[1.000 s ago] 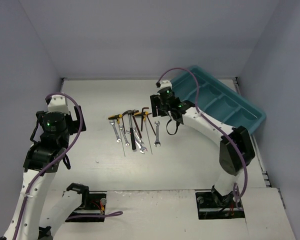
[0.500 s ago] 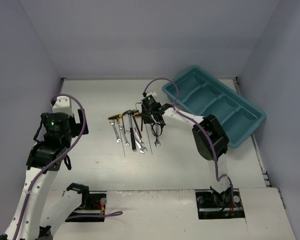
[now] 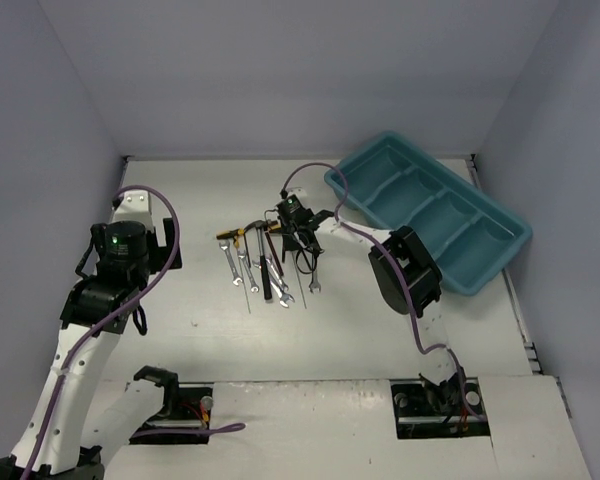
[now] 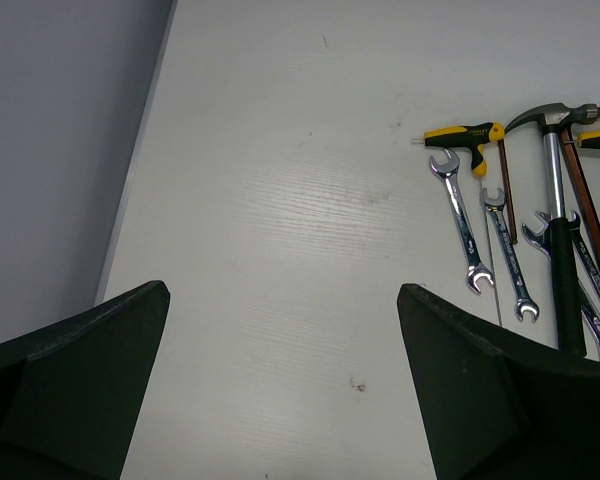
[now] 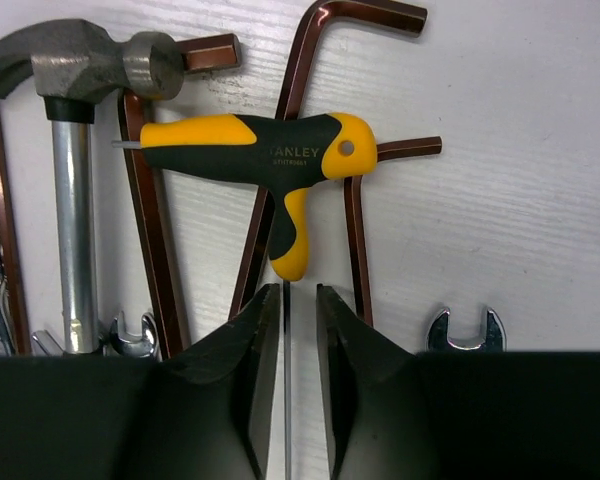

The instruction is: Sort the tools into containers

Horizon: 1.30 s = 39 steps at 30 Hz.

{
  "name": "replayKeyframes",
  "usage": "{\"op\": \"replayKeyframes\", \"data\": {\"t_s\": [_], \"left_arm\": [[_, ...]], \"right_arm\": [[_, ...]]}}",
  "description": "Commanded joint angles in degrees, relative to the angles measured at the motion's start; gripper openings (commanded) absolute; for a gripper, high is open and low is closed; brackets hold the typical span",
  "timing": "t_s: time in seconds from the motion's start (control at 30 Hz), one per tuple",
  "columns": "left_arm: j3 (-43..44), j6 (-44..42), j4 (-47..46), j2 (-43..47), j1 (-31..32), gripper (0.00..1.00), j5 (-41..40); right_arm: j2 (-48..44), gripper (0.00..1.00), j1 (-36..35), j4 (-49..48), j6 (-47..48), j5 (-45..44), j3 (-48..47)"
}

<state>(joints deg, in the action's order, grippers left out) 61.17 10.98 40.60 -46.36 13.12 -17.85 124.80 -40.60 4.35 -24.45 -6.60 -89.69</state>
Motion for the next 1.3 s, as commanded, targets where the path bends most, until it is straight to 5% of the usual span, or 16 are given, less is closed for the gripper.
{"op": "replayKeyframes", "data": {"t_s": [0.0, 0.1, 0.7, 0.87, 1.27], "left_arm": [[1.51, 0.52, -1.84, -0.78, 0.33, 0.95, -0.29], [1.76, 0.53, -1.84, -1.01, 0.33, 0.95, -0.52], [2.58, 1.12, -1.84, -0.45, 0.41, 0.95, 0.7], [3.21, 1.43, -1.87, -0.49, 0.41, 0.95, 1.45], [3.8, 2.18, -1.93, -0.47, 0.41, 0.95, 3.65]], "right_arm": [[0.06, 0.11, -0.36, -1.29, -1.59, -1.8, -2.41], [-0.76, 0.0, -0.36, -1.36, -1.74, -2.35, -2.16], [-19.21, 0.0, 2.43, -1.33, -6.93, -9.83, 0.64], [-25.62, 0.0, 7.52, -1.16, -9.37, -10.23, 4.3], [-39.92, 0.0, 33.45, -0.05, -11.0, -6.29, 18.46]]}}
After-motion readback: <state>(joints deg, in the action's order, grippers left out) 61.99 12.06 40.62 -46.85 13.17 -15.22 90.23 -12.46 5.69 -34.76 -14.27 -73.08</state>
